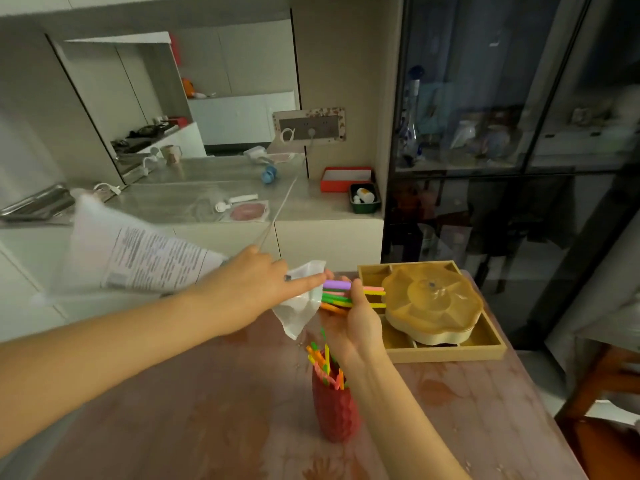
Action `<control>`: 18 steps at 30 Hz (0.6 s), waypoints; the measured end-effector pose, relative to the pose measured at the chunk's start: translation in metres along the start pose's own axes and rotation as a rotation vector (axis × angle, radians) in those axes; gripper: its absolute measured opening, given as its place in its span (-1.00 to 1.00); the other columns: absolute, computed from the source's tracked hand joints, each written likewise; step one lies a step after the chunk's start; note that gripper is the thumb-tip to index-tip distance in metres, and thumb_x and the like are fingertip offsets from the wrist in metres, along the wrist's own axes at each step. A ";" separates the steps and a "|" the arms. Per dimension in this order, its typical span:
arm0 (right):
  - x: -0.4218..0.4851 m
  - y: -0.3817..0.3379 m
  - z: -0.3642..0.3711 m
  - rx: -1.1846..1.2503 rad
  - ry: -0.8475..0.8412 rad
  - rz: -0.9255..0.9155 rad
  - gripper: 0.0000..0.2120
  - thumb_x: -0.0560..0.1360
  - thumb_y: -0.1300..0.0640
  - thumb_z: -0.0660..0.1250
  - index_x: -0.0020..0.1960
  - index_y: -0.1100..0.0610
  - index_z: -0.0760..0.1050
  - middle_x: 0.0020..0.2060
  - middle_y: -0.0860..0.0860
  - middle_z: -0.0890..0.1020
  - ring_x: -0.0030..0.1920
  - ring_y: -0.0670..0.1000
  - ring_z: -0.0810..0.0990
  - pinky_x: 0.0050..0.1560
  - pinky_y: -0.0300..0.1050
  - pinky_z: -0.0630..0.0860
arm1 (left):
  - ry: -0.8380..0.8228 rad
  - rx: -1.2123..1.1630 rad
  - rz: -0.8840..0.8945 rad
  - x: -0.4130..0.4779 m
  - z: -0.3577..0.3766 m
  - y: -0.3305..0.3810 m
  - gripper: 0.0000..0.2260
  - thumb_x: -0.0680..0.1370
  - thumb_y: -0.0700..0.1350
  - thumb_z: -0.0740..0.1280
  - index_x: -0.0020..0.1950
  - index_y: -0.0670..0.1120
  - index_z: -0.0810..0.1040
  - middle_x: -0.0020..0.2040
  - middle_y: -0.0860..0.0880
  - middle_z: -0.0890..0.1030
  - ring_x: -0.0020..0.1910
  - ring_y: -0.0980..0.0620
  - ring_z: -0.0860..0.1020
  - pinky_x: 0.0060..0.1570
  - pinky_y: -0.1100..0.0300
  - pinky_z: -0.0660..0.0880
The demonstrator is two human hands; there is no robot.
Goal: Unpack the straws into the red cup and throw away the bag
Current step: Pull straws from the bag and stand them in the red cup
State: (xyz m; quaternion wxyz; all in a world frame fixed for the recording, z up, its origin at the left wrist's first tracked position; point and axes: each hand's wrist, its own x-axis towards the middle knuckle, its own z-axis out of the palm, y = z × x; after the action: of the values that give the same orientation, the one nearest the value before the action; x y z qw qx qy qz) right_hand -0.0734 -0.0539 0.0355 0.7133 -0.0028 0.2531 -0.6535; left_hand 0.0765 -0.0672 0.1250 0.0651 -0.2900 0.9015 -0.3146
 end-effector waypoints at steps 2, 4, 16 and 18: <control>-0.008 -0.003 -0.002 -0.092 -0.073 -0.047 -0.66 0.61 -0.03 0.11 0.00 0.21 0.52 -0.01 0.17 0.68 0.04 0.16 0.63 -0.02 0.00 0.55 | 0.077 -0.074 -0.119 -0.013 0.022 0.007 0.07 0.04 -0.44 0.34 0.48 0.09 0.08 -0.40 0.03 0.46 -0.46 0.00 0.42 -0.41 0.18 0.25; -0.015 -0.006 -0.003 -0.191 -0.138 -0.053 -0.59 0.56 -0.11 0.13 0.07 0.22 0.52 0.12 0.20 0.63 0.13 0.17 0.60 0.09 0.01 0.53 | 0.078 -0.160 -0.219 -0.024 0.034 0.017 0.20 0.03 -0.41 0.44 0.49 0.12 -0.12 -0.32 0.05 0.50 -0.38 0.01 0.46 -0.38 0.20 0.34; -0.028 -0.013 0.015 -0.659 -0.067 -0.430 -0.59 0.60 -0.07 0.11 -0.04 0.15 0.64 -0.10 -0.04 0.72 -0.09 -0.01 0.69 -0.07 -0.02 0.62 | 0.164 -0.533 -0.399 -0.047 0.058 0.056 0.16 0.15 -0.38 0.52 0.48 0.14 -0.15 -0.18 0.02 0.55 -0.30 0.02 0.51 -0.29 0.18 0.44; -0.029 -0.026 0.021 -0.643 -0.045 -0.474 -0.61 0.60 -0.07 0.11 -0.12 0.12 0.61 -0.05 -0.02 0.72 -0.11 -0.10 0.69 -0.07 -0.07 0.62 | 0.175 -0.588 -0.415 -0.046 0.061 0.058 0.14 0.19 -0.35 0.52 0.47 0.17 -0.17 -0.14 0.00 0.57 -0.29 0.02 0.51 -0.28 0.20 0.41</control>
State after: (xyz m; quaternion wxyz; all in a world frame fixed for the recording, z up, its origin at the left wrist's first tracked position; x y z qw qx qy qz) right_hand -0.0909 -0.0375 0.0726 0.5109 -0.2985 0.4212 -0.6874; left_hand 0.1048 -0.0361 0.0386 -0.1634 -0.4448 0.8776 -0.0725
